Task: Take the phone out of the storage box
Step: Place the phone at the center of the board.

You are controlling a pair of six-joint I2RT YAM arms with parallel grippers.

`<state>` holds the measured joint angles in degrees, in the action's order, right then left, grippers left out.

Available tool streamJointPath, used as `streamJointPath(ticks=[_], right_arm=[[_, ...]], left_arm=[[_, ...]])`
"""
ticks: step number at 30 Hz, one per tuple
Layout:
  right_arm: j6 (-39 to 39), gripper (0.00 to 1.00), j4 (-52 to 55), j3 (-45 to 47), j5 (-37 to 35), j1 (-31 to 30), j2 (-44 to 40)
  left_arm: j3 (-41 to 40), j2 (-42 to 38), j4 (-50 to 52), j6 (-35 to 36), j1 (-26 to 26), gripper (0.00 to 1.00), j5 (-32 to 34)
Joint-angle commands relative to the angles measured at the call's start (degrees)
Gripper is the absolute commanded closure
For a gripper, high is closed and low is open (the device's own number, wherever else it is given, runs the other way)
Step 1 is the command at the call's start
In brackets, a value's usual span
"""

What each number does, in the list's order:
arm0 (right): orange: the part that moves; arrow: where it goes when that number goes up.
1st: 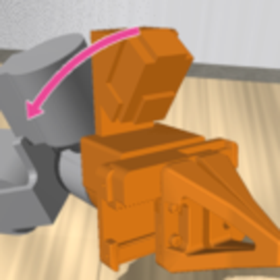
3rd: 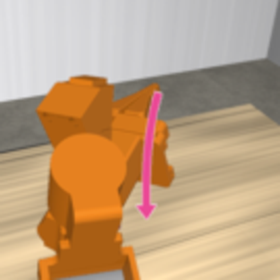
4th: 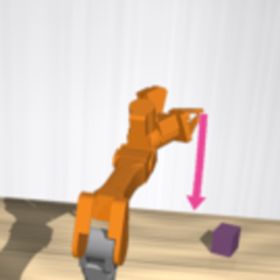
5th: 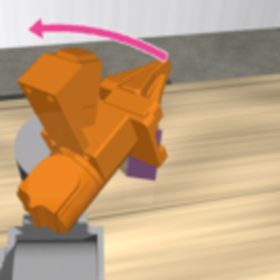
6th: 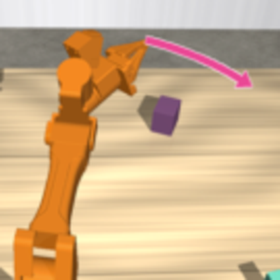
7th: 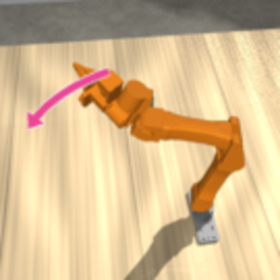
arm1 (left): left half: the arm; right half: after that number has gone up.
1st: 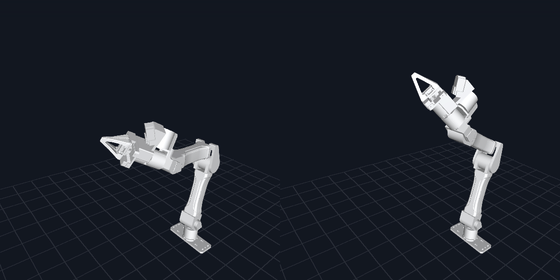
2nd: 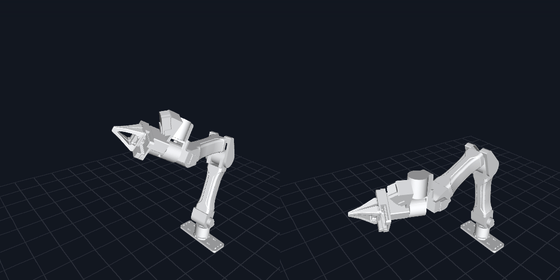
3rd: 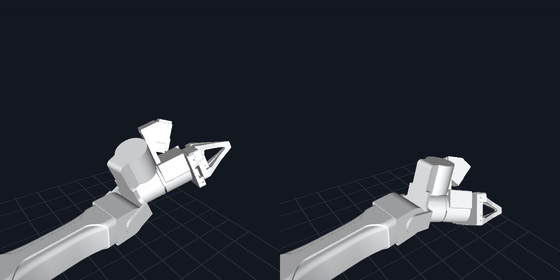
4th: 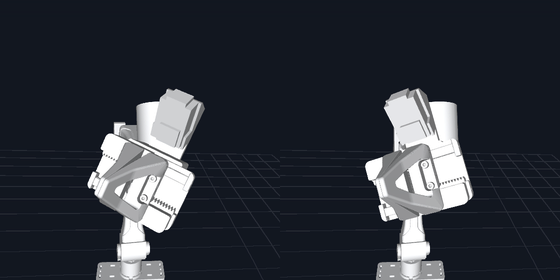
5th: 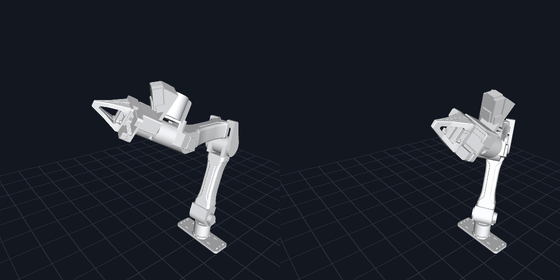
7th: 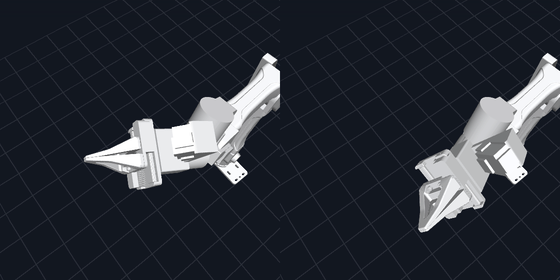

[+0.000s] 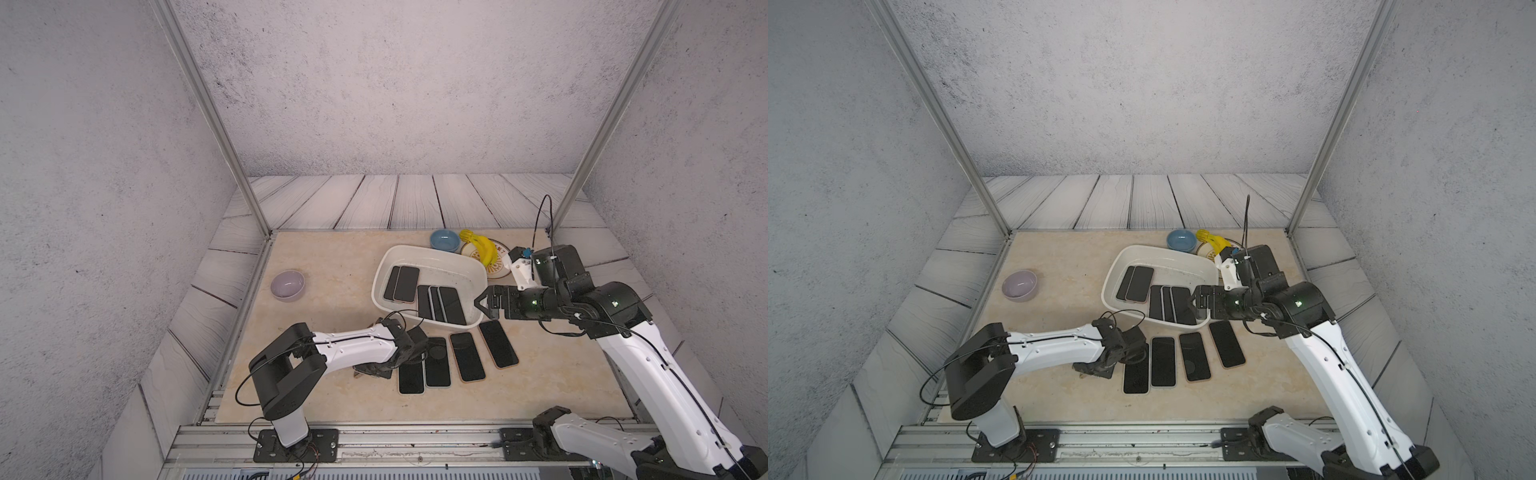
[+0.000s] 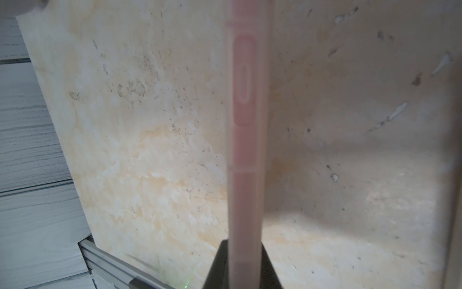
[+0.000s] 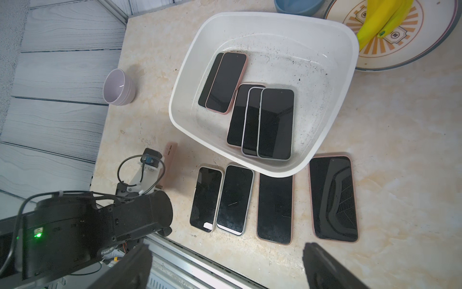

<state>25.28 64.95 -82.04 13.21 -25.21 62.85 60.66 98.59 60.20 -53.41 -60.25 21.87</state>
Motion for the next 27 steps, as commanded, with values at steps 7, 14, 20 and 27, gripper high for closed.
streamJointPath(ticks=[7,14,20,27], right_arm=[[-1.3,0.0,0.0,0.6,-0.2,1.2,0.5],[-1.5,0.0,-0.1,1.5,0.0,1.5,-0.1],[-1.8,0.0,0.5,2.2,-0.2,1.8,-1.0],[-2.1,0.0,0.6,2.9,-0.3,2.1,-1.7]], left_arm=[[0.2,3.3,-5.3,-2.4,-1.7,0.98,-4.9],[3.2,5.7,-6.2,-1.3,-4.4,0.86,-6.8],[4.9,7.0,-7.3,-1.4,-6.2,0.8,-8.4],[6.6,7.4,-9.1,-1.7,-7.5,0.65,-11.2]])
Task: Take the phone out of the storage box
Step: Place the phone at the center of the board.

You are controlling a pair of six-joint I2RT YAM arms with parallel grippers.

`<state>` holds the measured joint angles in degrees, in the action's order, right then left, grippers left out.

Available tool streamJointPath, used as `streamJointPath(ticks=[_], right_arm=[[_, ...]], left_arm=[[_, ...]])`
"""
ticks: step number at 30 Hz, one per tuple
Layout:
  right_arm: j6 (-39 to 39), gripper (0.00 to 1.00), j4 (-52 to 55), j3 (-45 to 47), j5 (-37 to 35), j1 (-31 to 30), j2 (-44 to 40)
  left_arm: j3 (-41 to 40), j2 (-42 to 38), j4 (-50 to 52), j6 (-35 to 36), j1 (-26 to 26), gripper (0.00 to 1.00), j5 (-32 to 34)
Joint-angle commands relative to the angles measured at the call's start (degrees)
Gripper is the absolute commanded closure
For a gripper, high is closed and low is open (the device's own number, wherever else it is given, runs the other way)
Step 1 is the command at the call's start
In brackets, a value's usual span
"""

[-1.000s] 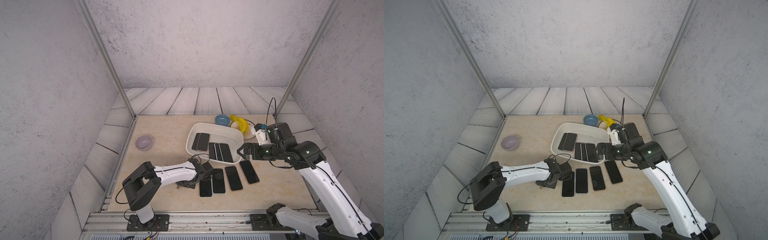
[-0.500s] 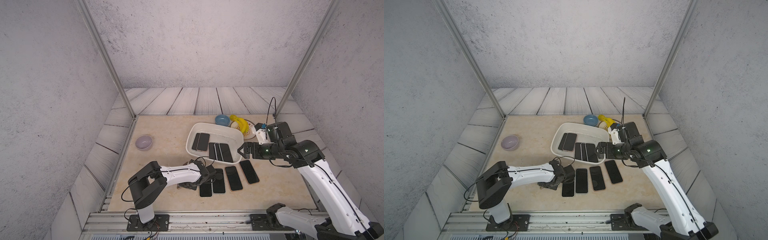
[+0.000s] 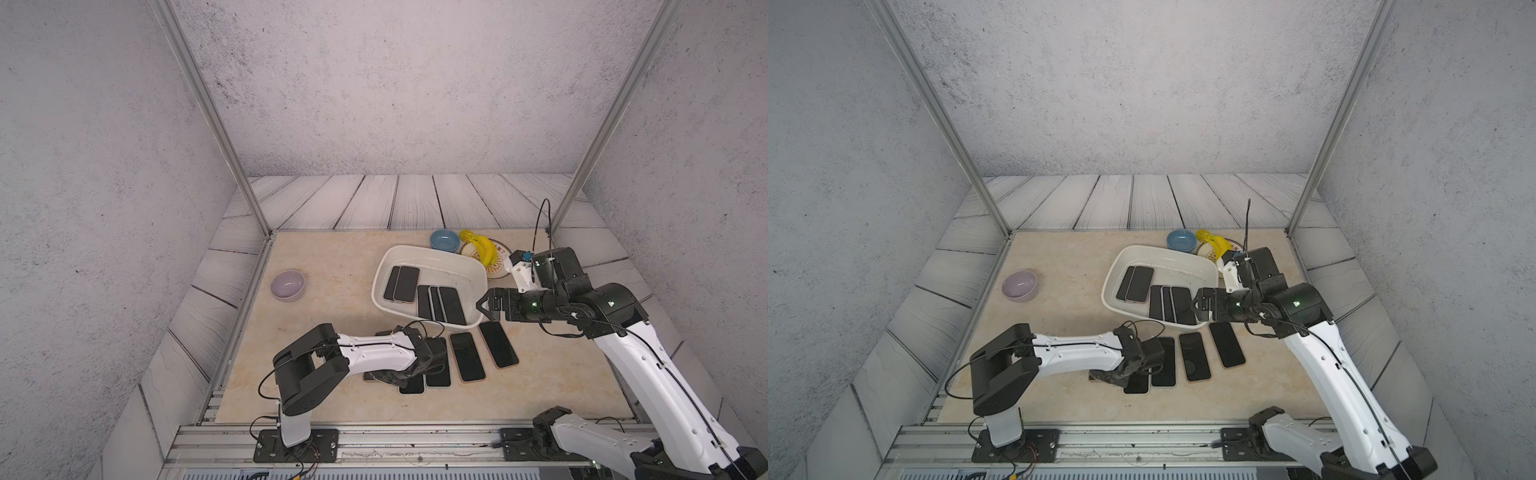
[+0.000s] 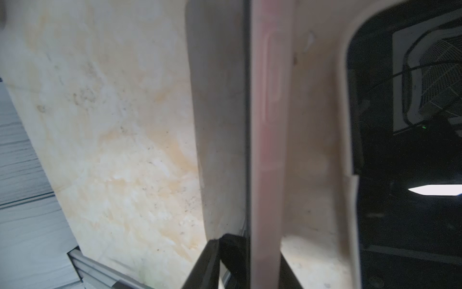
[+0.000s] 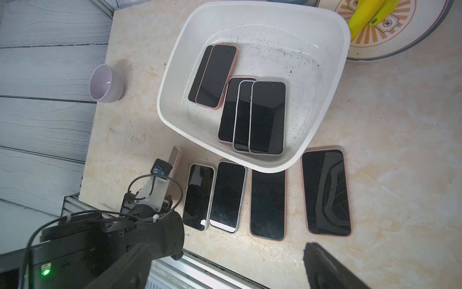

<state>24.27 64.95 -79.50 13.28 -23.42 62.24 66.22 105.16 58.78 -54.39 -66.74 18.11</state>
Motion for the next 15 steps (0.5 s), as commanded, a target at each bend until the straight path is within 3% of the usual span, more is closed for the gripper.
streamJointPath(ticks=[1,7,9,15], right_arm=[[-1.0,0.0,0.5,0.3,-0.3,0.3,-1.0],[-1.1,0.0,0.5,0.4,-0.4,0.5,-1.3],[-1.1,0.0,0.4,0.3,-0.4,0.6,-1.3],[-1.0,0.0,0.6,-0.8,0.2,0.9,-0.3]], left_arm=[[1.2,0.9,-7.7,-0.7,-1.1,0.63,-7.7],[1.4,0.0,-6.6,-0.5,-1.4,0.54,-7.5],[1.2,-0.8,-6.1,-0.5,-1.4,0.41,-7.1],[-1.3,-1.4,-5.8,-1.6,-1.0,0.37,-6.3]])
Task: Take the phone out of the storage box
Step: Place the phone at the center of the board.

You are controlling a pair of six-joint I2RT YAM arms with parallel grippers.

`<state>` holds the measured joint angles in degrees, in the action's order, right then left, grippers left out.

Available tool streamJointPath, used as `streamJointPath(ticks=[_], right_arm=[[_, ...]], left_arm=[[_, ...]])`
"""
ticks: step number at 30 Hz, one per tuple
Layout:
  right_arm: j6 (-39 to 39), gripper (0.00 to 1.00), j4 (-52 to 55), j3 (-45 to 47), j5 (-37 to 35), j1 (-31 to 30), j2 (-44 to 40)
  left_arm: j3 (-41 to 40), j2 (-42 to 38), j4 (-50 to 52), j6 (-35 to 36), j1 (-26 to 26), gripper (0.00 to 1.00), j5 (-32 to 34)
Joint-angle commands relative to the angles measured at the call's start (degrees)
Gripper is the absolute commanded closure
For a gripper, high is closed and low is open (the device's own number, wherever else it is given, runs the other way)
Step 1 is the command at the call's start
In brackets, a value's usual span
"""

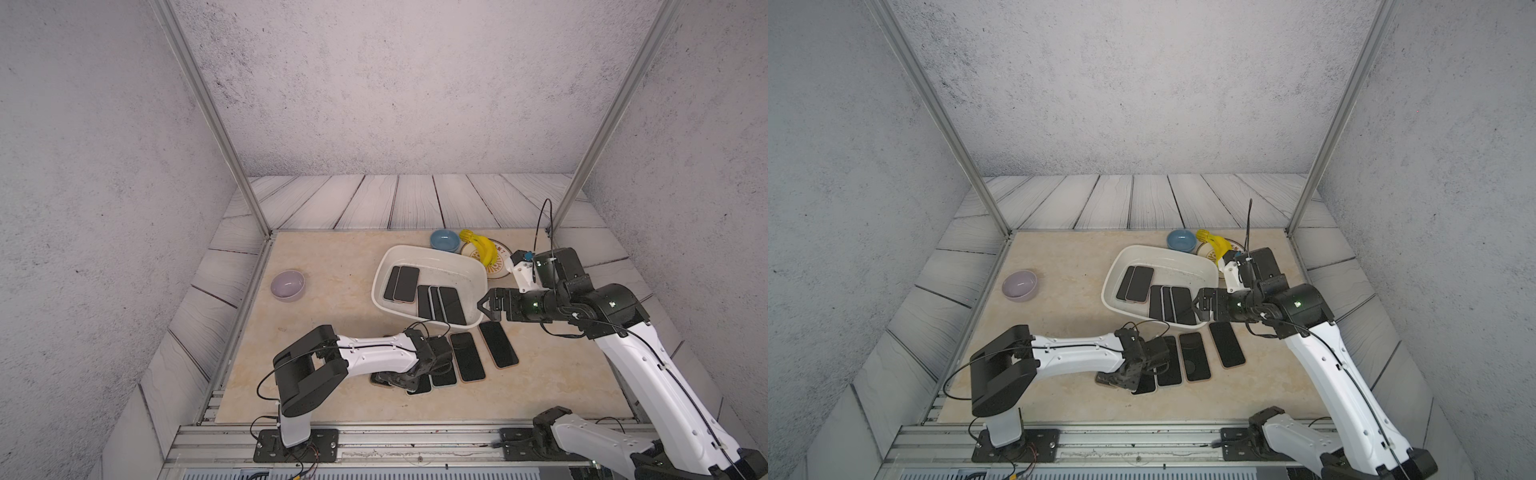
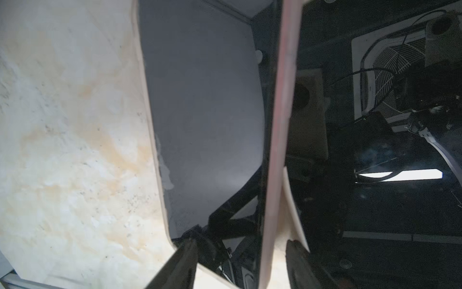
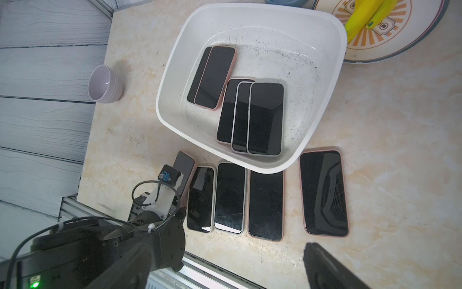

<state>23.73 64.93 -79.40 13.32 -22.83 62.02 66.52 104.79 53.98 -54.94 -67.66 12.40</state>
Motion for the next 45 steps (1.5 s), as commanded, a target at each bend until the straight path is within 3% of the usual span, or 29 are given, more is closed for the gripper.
streamJointPath(ticks=[1,8,15,21,29,38,45], right_arm=[[-0.5,0.0,0.6,-1.2,0.1,0.3,0.0],[-0.2,0.0,0.4,-1.1,1.0,0.3,0.6],[0.2,0.0,-0.4,-0.4,2.0,0.3,1.1],[0.2,0.0,-0.6,-0.8,1.5,0.3,1.6],[1.0,0.0,-2.3,-0.4,1.9,0.3,2.4],[3.1,0.0,-3.9,0.7,3.2,0.3,2.7],[4.2,0.0,-4.3,1.2,4.0,0.3,2.6]], left_arm=[[-2.1,-1.2,-1.3,-1.3,0.1,0.37,-0.7],[-7.1,-4.9,-2.7,-1.5,4.1,0.37,-0.1],[-7.6,-7.0,-5.4,2.9,8.6,0.38,-1.6],[-3.9,-4.8,-7.1,5.1,8.8,0.38,-4.6],[-5.7,-12.5,-6.2,5.6,10.6,0.36,-3.8],[-7.4,-13.9,-6.6,10.1,14.1,0.34,-3.9],[-12.8,-17.4,-9.8,14.9,23.9,0.33,-6.6]])
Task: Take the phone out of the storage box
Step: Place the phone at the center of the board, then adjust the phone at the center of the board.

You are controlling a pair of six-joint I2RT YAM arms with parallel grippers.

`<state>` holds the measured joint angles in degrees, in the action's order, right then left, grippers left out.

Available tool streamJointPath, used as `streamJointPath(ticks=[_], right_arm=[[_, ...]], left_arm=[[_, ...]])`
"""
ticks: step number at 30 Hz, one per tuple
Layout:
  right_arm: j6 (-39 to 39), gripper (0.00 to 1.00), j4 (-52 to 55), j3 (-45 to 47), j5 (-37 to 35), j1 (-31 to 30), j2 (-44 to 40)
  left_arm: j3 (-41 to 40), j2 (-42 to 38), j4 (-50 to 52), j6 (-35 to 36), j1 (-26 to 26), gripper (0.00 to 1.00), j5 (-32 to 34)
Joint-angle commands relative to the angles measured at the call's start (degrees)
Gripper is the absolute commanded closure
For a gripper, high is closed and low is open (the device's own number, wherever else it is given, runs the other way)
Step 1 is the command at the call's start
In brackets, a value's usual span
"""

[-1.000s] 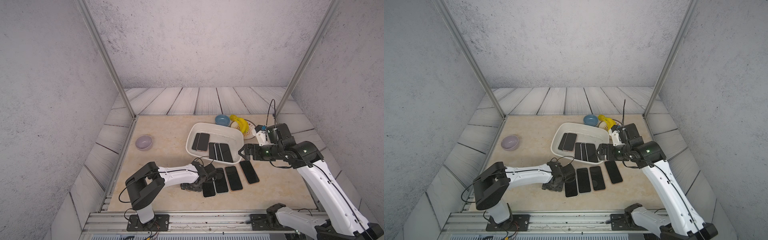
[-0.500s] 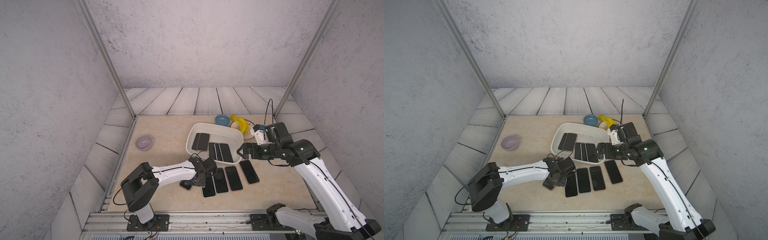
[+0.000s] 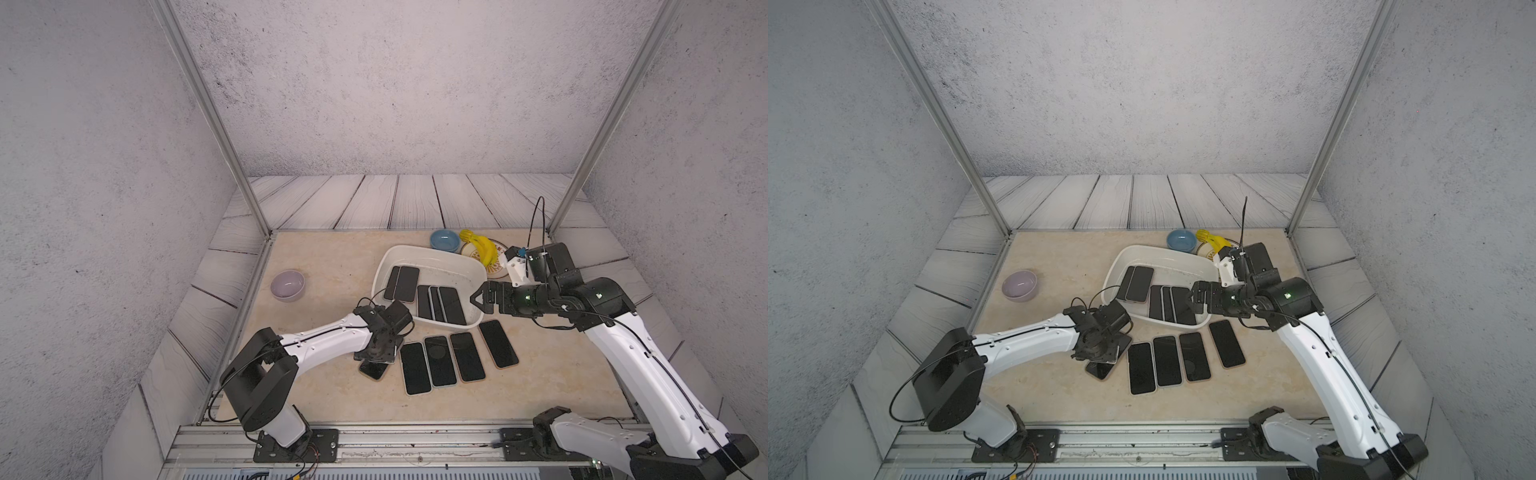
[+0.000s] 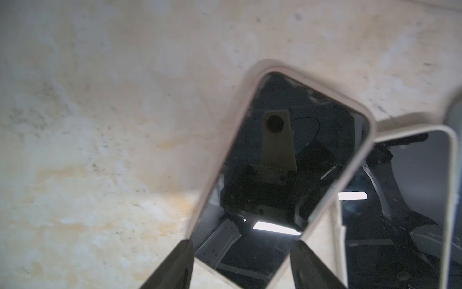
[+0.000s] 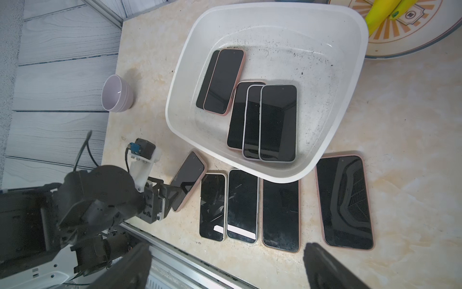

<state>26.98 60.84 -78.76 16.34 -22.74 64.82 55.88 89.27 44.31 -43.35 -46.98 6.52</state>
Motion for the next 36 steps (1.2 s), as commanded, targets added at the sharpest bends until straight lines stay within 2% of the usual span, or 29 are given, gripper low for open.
streamJointPath(ticks=[1,5,8,15,20,24,31,36], right_arm=[[1.1,0.0,-0.2,0.6,1.1,0.2,-0.2],[1.1,0.0,-0.1,0.5,1.7,0.2,0.0],[1.1,0.0,-0.2,0.6,1.8,0.2,0.3],[1.1,0.0,-0.8,-0.7,3.1,0.2,2.2],[0.7,0.0,-1.0,-1.5,3.5,0.2,3.2],[0.5,0.0,-1.2,-1.4,3.7,0.2,3.4],[0.5,0.0,-2.8,0.3,4.4,0.2,3.7],[0.9,0.0,-4.1,1.2,5.4,0.2,4.1]], left_arm=[[-3.2,-2.5,-0.8,4.1,4.8,0.33,-1.2],[-8.5,-5.1,-4.5,6.2,11.2,0.32,-4.7],[-10.6,-5.6,-5.5,6.8,13.7,0.32,-5.4],[-14.2,-4.7,-6.9,5.6,13.9,0.33,-3.7],[-16.6,-4.6,-8.5,4.3,13.5,0.34,-5.2],[-18.7,-6.5,-9.2,1.4,10.7,0.34,-6.1],[-17.9,-9.1,-7.6,-5.5,0.2,0.34,-5.6],[-21.2,-16.1,-4.2,-10.8,-0.8,0.34,-5.0]])
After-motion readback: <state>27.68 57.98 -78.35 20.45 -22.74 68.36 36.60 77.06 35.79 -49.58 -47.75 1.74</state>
